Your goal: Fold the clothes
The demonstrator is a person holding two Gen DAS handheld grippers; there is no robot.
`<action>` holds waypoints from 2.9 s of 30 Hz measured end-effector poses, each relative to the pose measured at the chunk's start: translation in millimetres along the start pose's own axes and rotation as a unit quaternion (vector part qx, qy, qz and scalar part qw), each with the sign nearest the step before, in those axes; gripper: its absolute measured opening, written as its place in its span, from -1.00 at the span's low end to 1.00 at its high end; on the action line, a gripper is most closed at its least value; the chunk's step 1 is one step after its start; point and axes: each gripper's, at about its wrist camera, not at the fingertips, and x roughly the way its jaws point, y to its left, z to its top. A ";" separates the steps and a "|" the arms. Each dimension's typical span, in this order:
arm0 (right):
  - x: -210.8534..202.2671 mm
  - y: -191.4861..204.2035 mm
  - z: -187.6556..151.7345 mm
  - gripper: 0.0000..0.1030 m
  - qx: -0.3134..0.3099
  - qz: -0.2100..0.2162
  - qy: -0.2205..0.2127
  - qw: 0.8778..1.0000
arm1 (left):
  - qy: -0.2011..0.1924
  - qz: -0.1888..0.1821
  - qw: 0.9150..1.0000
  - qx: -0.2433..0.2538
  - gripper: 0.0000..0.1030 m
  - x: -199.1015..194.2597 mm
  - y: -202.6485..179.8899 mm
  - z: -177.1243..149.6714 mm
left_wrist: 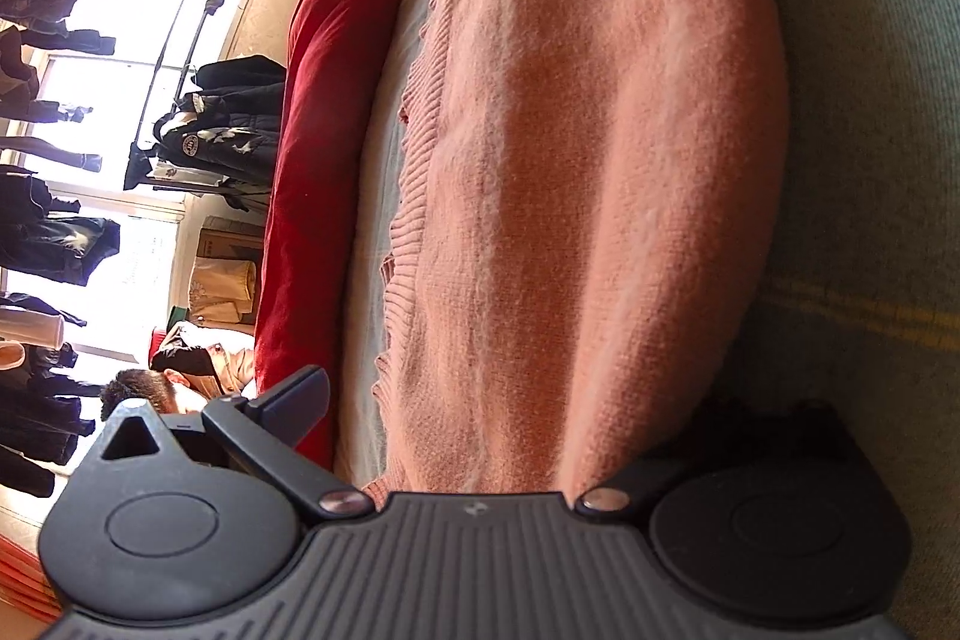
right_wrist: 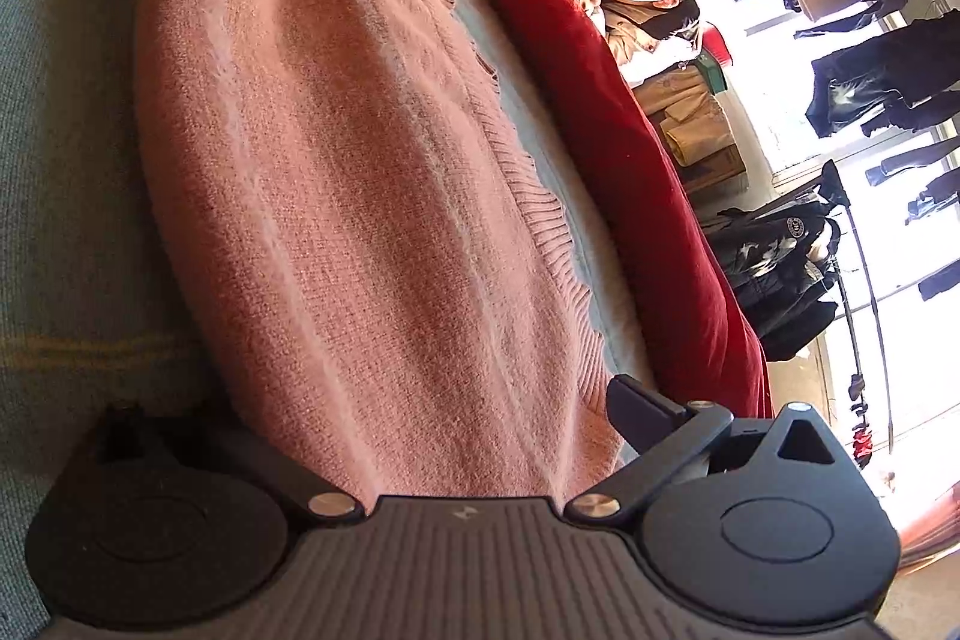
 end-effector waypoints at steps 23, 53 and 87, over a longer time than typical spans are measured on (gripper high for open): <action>9.2 -14.7 -9.5 1.00 0.052 0.004 0.010 0.999 | -0.017 0.018 0.999 -0.025 0.76 -0.6 -0.3 4.3; 4.4 26.5 -7.4 -0.64 0.002 -0.014 0.003 1.000 | -0.009 0.014 1.000 -0.026 -0.79 -1.7 -29.2 11.9; 9.2 28.6 -15.3 -0.71 -0.019 -0.014 -0.015 1.000 | -0.019 0.032 0.999 -0.035 -0.80 -4.3 -30.4 9.8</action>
